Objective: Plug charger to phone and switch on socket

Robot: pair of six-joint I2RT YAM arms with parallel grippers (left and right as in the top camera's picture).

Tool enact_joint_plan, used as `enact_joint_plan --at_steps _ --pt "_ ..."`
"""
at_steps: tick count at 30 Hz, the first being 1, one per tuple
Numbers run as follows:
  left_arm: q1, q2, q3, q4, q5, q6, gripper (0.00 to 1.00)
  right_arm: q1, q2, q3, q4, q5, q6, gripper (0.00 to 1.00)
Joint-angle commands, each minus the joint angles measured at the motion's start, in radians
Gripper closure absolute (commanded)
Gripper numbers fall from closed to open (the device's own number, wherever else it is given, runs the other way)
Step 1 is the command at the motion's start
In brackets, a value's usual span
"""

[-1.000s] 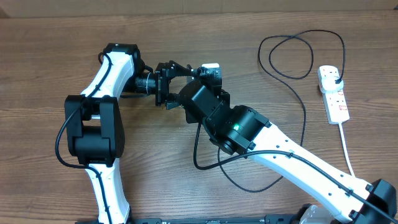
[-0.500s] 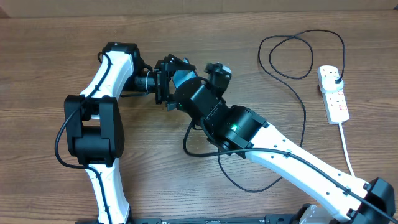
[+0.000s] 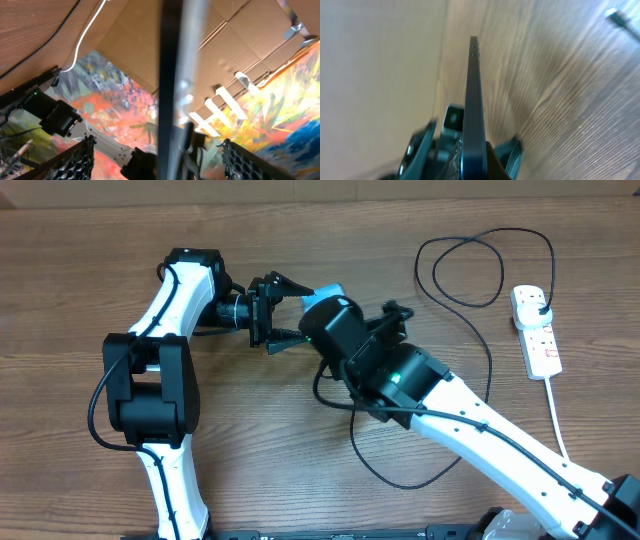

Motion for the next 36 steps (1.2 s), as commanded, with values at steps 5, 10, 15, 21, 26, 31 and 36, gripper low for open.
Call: enact_joint_plan --at_steps 5,10,15,21,26,31,36 --pt "-0.007 0.001 0.014 0.001 0.019 -0.109 0.24 -0.027 -0.038 0.025 0.005 0.039 0.124 0.96" --pt "-0.007 0.001 0.014 0.001 0.019 -0.146 0.24 -0.027 -0.023 0.025 0.006 0.039 0.125 0.96" --pt "-0.007 0.001 0.014 0.013 0.019 -0.167 0.24 -0.024 -0.003 0.025 0.017 -0.011 0.154 0.96" --pt "-0.007 0.001 0.014 0.121 -0.012 -0.208 0.22 -0.009 -0.003 0.025 0.018 -0.014 0.153 0.96" --pt "-0.007 0.001 0.014 0.192 -0.053 -0.325 0.24 -0.007 0.006 0.024 0.014 -0.014 0.153 0.96" --pt "-0.013 0.001 0.014 0.215 -0.053 -0.350 0.24 -0.006 0.042 0.024 0.013 -0.014 0.154 0.96" --pt "-0.021 0.001 0.014 0.241 -0.055 -0.376 0.24 -0.006 0.046 0.024 0.051 -0.014 0.154 0.96"
